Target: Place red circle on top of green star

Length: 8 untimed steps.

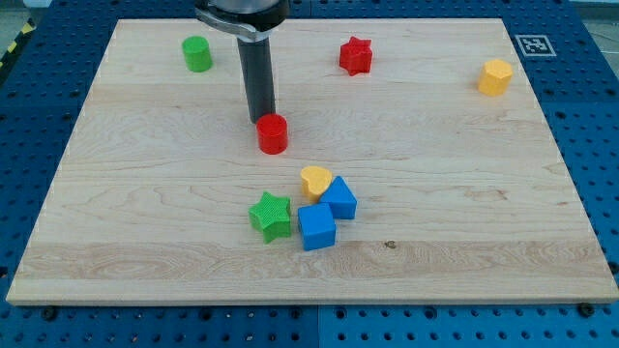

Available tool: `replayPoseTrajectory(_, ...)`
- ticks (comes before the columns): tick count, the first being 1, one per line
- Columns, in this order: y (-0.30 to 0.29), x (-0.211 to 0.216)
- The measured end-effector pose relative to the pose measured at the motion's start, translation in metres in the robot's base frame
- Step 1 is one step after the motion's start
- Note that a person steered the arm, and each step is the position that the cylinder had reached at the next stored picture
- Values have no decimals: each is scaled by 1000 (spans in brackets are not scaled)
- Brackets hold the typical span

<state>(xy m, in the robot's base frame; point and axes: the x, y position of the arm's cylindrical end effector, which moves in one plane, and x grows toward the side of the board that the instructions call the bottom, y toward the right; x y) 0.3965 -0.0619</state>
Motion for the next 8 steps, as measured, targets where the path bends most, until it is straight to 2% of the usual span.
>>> replayPoseTrajectory(1, 50, 4)
replayPoseTrajectory(2, 59, 16)
replayPoseTrajectory(4, 6, 2)
replayPoseTrajectory(5, -12, 27)
replayPoseTrajectory(6, -1, 44)
replayPoseTrajectory(7, 37, 30)
replayPoseTrajectory(8, 62, 41)
